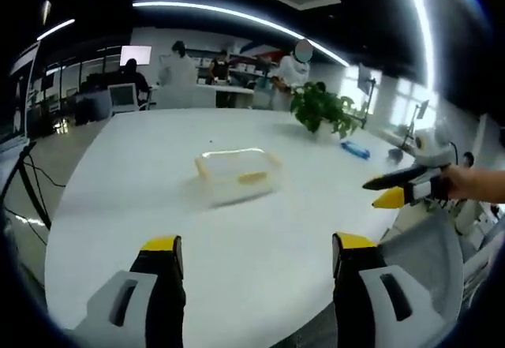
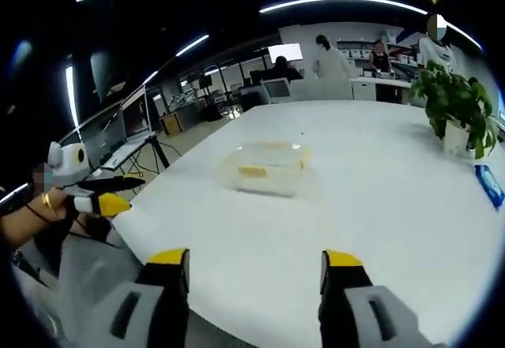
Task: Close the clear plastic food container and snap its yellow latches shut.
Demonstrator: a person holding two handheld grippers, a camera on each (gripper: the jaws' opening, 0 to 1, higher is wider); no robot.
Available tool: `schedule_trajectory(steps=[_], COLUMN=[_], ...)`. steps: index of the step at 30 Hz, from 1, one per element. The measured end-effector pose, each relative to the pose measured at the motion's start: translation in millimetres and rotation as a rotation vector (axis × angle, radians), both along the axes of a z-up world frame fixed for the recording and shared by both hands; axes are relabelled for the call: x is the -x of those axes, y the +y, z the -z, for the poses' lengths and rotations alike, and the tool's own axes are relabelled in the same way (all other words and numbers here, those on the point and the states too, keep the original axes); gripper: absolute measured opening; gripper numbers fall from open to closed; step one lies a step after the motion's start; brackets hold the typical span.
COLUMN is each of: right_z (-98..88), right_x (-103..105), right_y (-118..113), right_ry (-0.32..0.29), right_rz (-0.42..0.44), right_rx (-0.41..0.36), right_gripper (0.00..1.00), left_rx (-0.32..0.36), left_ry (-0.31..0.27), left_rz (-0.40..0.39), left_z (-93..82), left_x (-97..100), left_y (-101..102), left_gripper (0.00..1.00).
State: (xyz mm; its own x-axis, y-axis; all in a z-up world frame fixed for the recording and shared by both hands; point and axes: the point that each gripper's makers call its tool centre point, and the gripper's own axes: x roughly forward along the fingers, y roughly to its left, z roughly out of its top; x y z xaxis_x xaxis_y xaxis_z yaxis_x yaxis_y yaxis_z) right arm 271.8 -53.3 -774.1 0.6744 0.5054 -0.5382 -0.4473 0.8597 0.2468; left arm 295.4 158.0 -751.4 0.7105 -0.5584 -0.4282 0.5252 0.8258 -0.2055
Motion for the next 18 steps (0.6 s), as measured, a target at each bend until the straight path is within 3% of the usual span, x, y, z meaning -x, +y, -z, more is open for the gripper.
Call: schedule_trajectory(steps=[4,11,15,18], right_z=[2.3,4.3,4.3,7.0], right_x=[6.0,11.9,15.6,17.3], right_y=[5.5,5.0,3.6,4.2], right_ry=[-0.017,-0.026,-0.041,-0.038], right_rz=[-0.018,-0.004,-0.008,-0.009], right_rx=[0.005,0.008,0.028,0.026], right_gripper=[0.68,0.69,0.76,0.79], left_rx=[-0.004,0.045,0.056,0.054], left_ry=[0.011,-0.013,-0.039,-0.015], left_rz=[0.007,-0.051,-0.103,-0.104], left_z=[4.7,3.5,-0.6,6.5], left_x=[5.4,3.8,3.0,5.6], left_y=[1.0,20.2,30.0,31.5], left_gripper=[0.77,0.81,0.82,0.83])
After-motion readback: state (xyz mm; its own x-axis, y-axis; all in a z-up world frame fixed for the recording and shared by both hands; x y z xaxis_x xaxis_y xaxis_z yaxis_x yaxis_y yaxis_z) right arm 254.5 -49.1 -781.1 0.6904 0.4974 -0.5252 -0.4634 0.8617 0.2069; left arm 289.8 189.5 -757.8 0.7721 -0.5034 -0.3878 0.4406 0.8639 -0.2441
